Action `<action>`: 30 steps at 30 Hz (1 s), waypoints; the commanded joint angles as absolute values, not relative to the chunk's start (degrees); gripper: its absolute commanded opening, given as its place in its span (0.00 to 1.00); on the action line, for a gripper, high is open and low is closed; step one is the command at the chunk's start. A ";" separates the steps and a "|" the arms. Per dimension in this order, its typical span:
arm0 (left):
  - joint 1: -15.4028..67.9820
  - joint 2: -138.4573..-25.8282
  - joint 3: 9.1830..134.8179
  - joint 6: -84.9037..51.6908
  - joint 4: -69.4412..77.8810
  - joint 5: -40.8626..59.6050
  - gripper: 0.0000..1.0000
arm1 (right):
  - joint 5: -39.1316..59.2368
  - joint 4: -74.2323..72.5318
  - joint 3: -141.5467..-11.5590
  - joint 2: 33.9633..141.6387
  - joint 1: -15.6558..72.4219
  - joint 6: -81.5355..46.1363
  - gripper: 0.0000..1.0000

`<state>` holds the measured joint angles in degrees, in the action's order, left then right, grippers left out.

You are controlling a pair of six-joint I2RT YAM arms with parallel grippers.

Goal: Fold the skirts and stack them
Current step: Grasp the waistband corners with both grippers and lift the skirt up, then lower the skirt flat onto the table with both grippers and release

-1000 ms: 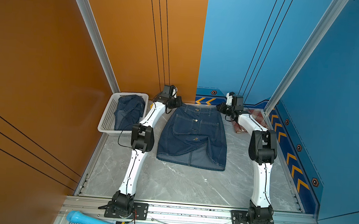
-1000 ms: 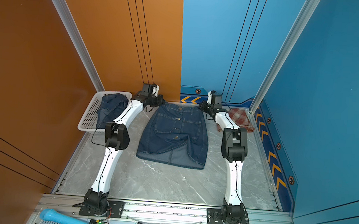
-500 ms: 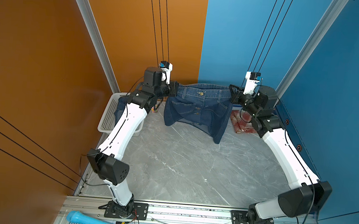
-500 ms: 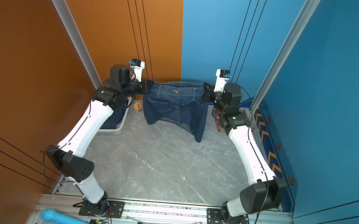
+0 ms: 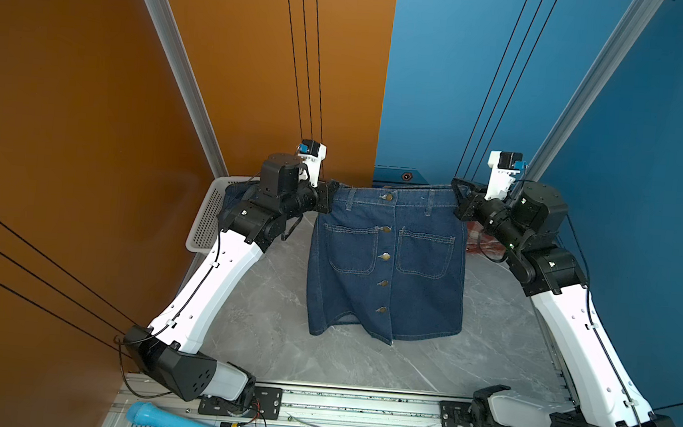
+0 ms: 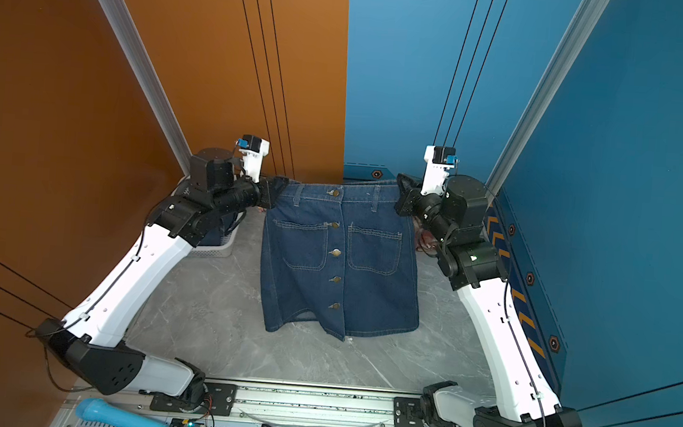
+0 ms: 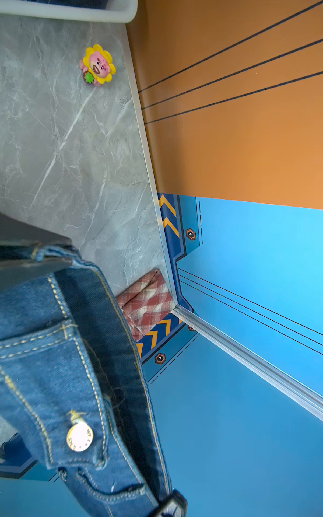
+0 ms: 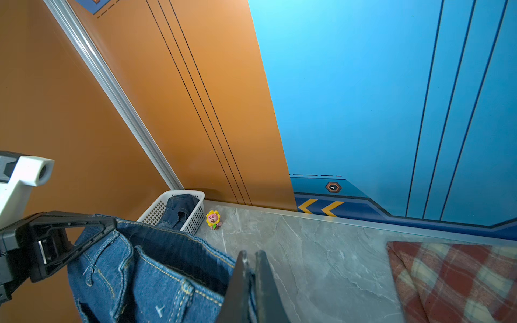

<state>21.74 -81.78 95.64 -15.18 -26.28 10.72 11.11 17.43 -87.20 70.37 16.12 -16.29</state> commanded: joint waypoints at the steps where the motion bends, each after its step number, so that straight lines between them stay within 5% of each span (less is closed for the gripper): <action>1: 20.07 -80.23 95.07 -13.53 -27.14 4.81 0.00 | 2.34 17.76 -89.77 67.41 14.47 -14.88 0.00; 18: 35.61 -60.27 83.70 -10.65 -30.48 -9.21 0.00 | -8.16 30.12 -82.04 45.72 28.08 -11.72 0.00; 25: 33.95 -70.61 92.46 -9.46 -31.77 -8.63 0.00 | -8.38 33.28 -90.07 56.07 25.83 -10.34 0.00; 30: 24.56 -83.77 90.84 -13.98 -25.39 0.76 0.00 | 6.93 21.67 -85.57 70.13 14.88 -15.97 0.00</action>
